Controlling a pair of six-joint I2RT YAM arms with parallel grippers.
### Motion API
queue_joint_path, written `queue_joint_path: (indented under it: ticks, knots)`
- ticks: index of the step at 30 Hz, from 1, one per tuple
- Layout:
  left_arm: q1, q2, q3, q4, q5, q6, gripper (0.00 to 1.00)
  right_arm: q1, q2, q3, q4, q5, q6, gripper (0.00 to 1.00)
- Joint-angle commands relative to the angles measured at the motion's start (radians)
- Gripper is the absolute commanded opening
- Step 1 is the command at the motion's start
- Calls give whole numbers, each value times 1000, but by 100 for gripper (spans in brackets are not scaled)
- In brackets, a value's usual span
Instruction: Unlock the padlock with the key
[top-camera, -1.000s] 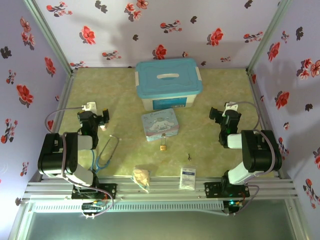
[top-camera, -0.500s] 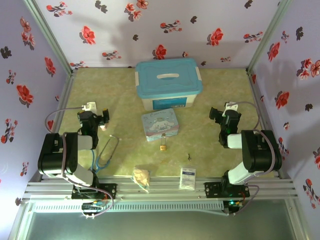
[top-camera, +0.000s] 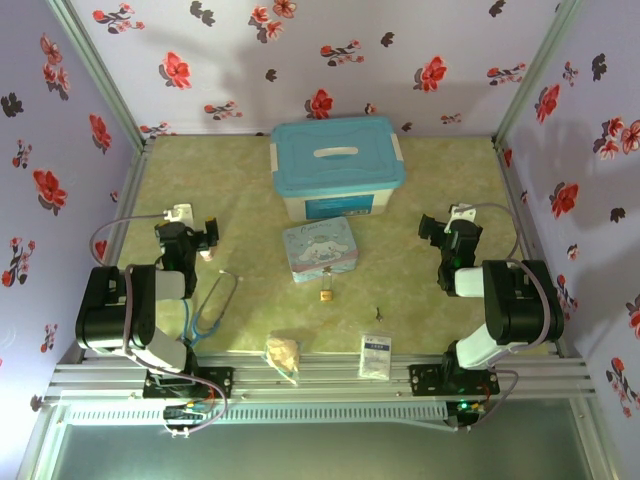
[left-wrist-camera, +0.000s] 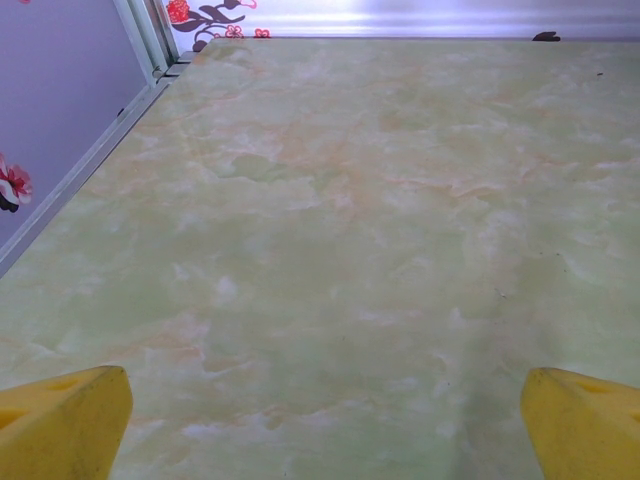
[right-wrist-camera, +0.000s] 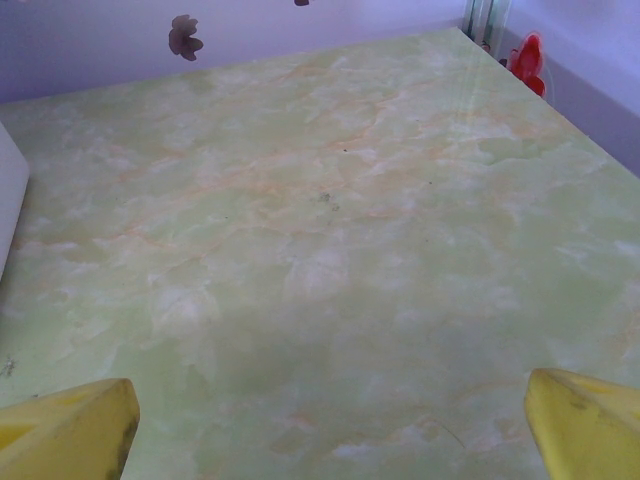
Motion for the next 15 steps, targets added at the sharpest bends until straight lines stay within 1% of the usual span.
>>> queue_joint_path:
  ticks: [1,3,4,5,7,8,10,11,12,14,15]
  knots:
    - [1,-61,-6,-6,-6,2,100,-6,-51,-16,15,7,-10,99]
    - [-1,-149,-7,-78,-39,0,100,-5,-140,-7,-83,14,-12,99]
    - [0,-182,-1,-115,-61,-26,100,-1,-180,5,-134,20,-14,99]
    - [0,-216,9,-156,-67,-30,100,9,-224,25,-215,48,-6,99]
    - [-5,-274,26,-210,-59,-45,100,17,-284,98,-406,101,86,99]
    - [-6,-299,39,-239,-55,-69,100,17,-303,143,-500,107,143,99]
    - [-5,-341,88,-347,-52,-132,100,17,-310,215,-622,68,222,99]
    - [-5,-368,131,-452,-49,-183,100,13,-309,256,-705,31,267,99]
    - [-6,-389,172,-544,-22,-233,100,4,-314,289,-781,-32,297,99]
    - [-8,-420,204,-611,103,-309,100,4,-332,306,-835,-147,323,99]
    - [-14,-436,205,-614,174,-351,100,4,-349,301,-845,-203,339,98]
